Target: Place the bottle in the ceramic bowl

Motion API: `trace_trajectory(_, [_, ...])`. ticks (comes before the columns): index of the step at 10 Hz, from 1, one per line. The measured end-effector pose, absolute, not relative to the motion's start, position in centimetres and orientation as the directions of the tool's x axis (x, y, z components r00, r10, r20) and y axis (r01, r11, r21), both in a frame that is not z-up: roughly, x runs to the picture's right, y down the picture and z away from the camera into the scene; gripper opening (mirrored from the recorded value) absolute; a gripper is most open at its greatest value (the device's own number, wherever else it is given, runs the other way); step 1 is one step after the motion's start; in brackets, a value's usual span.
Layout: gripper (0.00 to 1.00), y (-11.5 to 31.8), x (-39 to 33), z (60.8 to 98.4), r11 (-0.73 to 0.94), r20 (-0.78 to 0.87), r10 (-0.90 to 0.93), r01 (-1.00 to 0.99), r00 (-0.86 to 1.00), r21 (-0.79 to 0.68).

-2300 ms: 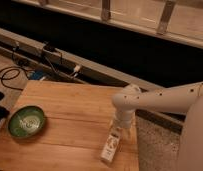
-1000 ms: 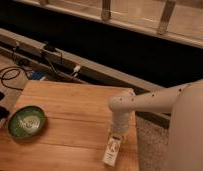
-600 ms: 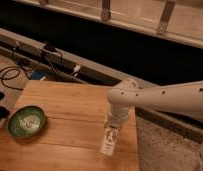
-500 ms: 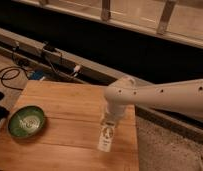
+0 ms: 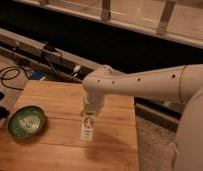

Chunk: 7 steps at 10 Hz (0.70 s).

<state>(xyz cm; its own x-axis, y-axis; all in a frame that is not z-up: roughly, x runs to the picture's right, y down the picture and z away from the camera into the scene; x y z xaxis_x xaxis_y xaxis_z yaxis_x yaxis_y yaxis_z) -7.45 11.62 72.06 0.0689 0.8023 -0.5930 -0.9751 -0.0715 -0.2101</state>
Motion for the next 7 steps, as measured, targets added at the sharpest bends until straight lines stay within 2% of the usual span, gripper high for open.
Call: trace_trajectory(7, [0.0, 11.32, -8.63, 72.04, -0.068, -0.596, 0.798, -0.971, 0.084, -0.228])
